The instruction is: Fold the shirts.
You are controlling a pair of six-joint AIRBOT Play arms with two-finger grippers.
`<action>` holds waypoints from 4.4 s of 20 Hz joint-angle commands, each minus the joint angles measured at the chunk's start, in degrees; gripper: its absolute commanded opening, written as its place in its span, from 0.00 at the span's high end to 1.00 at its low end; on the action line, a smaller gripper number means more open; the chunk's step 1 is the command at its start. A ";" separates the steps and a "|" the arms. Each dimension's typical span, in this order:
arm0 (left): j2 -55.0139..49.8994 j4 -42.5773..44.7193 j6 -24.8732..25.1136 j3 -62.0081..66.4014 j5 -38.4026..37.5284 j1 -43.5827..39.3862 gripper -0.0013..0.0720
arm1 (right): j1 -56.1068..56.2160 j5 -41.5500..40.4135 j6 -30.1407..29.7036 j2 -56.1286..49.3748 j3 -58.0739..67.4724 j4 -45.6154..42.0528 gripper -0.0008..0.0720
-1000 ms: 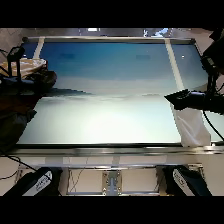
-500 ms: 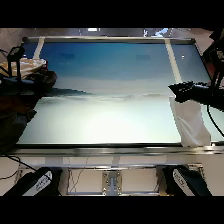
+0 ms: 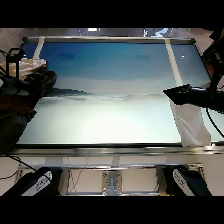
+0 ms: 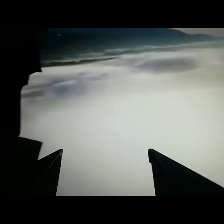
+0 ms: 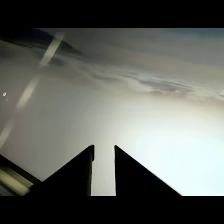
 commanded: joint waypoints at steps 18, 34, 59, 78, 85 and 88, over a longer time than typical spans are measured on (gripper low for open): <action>-19.54 11.15 -19.61 -8.87 -0.87 24.11 0.13 | 0.07 8.44 1.46 0.00 0.07 4.33 0.35; 2.29 -55.82 2.51 -8.85 -4.85 4.63 0.96 | 0.07 10.03 1.49 0.42 3.89 25.16 0.35; -13.92 -39.93 -5.62 -16.15 13.92 -20.46 0.02 | 0.07 7.78 11.93 -7.87 0.17 -2.82 0.38; -6.38 -46.69 -2.80 -15.93 21.09 -19.76 0.96 | 20.37 -16.76 11.76 -16.96 -4.76 -4.31 0.38; 14.14 -40.76 -1.33 -15.96 21.18 -8.09 0.96 | 42.69 -28.13 11.85 -34.25 -4.52 -2.93 0.38; 16.17 -39.32 -1.33 -15.98 19.28 -5.53 0.96 | 48.37 -36.24 11.85 -38.23 -4.52 1.42 0.38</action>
